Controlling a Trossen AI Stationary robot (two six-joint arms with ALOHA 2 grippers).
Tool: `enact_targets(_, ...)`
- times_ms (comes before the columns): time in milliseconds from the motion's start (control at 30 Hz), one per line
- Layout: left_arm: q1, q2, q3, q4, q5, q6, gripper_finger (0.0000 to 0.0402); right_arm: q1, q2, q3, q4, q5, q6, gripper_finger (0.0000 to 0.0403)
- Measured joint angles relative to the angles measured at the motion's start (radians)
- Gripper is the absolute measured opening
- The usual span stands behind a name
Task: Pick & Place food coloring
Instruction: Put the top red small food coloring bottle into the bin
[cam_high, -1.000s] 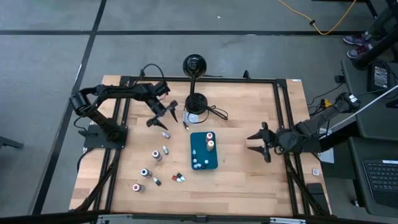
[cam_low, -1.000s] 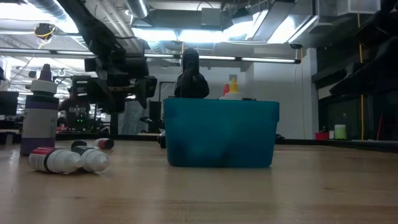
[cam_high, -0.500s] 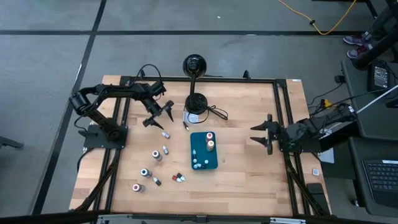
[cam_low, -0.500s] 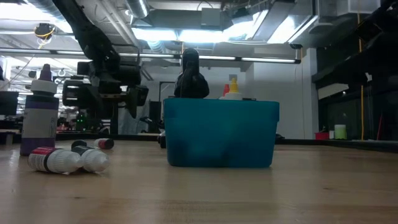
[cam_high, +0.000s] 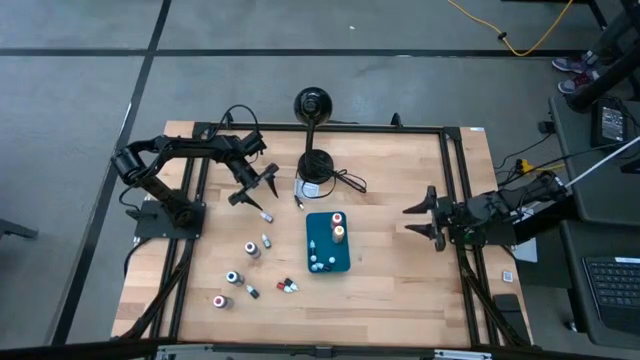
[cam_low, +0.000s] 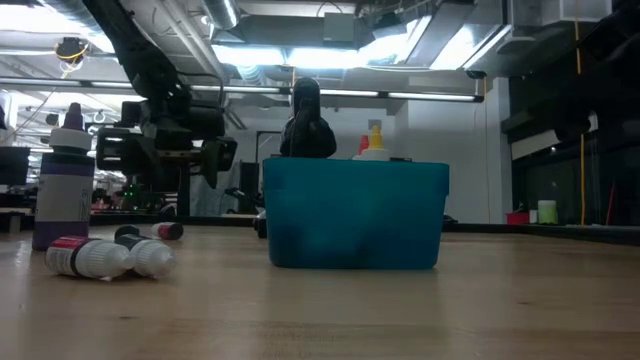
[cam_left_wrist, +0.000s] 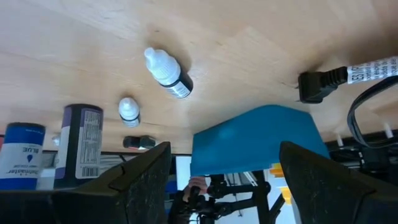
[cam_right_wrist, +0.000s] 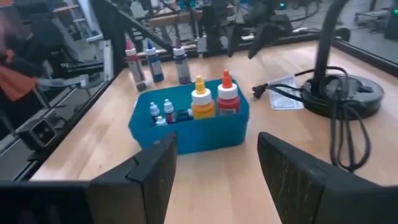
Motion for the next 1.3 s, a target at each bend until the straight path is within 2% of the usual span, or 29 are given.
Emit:
enact_targets(100,0.000,0.000,0.000,0.000,0.002,-0.001,0.0292,0.000,0.004,0.000,-0.001,-0.018,-0.043,0.0223)
enact_targets(300,0.000,0.000,0.000,-0.001,0.001,-0.002,0.0292,-0.033,0.005,-0.006,0.029,0.015,-0.087,0.0223)
enact_targets(467,0.000,0.000,0.000,0.000,0.001,-0.002,0.0292,-0.056,0.011,-0.083,0.292,-0.107,-0.151,0.0223)
enact_targets(1100,-0.001,0.000,0.000,-0.001,0.007,-0.026,0.0292,-0.154,0.095,-0.082,0.297,-0.087,-0.157,0.0223)
enact_targets(1300,0.016,0.000,0.000,0.000,0.008,0.049,0.0292,-0.154,0.095,-0.082,0.298,-0.088,-0.155,0.0223)
